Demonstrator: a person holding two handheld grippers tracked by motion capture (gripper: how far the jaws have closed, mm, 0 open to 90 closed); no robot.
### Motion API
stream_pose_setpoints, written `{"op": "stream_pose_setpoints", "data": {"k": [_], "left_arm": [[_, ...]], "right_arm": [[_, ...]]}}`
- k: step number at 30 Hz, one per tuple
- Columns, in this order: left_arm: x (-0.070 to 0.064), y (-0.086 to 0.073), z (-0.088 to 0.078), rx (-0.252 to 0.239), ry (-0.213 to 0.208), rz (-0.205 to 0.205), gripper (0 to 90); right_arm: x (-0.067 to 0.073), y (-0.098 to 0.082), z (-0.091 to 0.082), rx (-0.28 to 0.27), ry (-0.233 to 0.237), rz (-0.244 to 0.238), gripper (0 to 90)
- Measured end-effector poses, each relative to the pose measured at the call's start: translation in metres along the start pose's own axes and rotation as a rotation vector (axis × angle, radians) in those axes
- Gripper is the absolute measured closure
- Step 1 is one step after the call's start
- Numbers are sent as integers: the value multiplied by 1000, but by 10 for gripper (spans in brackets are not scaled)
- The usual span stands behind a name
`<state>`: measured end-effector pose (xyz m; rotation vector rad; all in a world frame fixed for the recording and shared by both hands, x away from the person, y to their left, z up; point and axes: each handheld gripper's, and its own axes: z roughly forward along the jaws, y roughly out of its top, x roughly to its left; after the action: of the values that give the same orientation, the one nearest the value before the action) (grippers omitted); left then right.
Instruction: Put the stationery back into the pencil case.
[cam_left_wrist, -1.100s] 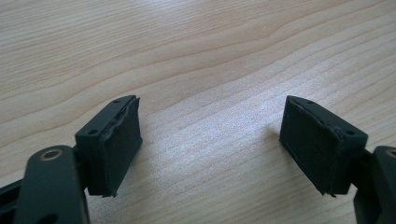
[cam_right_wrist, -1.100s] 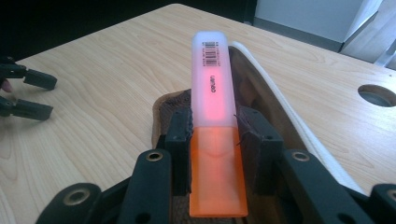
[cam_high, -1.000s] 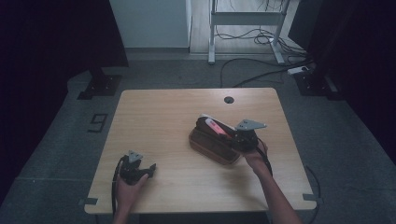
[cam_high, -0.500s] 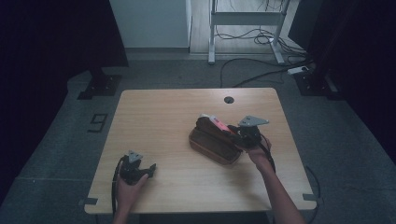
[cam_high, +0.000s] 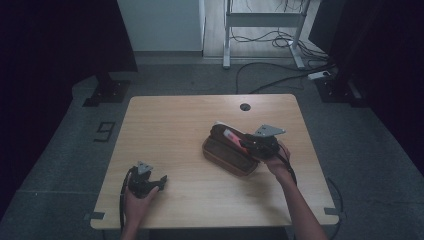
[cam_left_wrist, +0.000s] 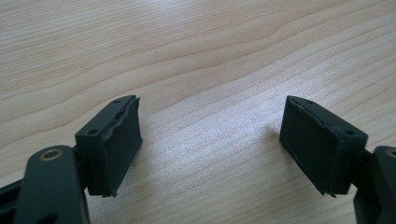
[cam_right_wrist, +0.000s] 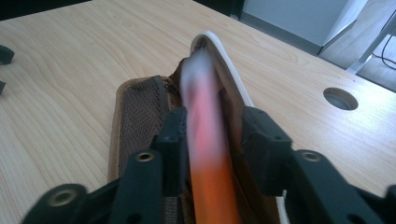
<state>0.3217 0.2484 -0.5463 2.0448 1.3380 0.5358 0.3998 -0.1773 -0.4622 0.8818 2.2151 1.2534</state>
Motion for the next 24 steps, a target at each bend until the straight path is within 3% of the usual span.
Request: {"op": "stream_pose_setpoints", "data": {"k": [11,19,24], "left_arm": [[0,0,0,0,0,0,203],[0,0,0,0,0,0,203],[0,0,0,-1,1,0,204]], "right_arm": [[8,1,-4,-12,8,-17,540],[16,-3,-9,-62,17,18,497],[20,-13,-10,-72,22,65,442]]}}
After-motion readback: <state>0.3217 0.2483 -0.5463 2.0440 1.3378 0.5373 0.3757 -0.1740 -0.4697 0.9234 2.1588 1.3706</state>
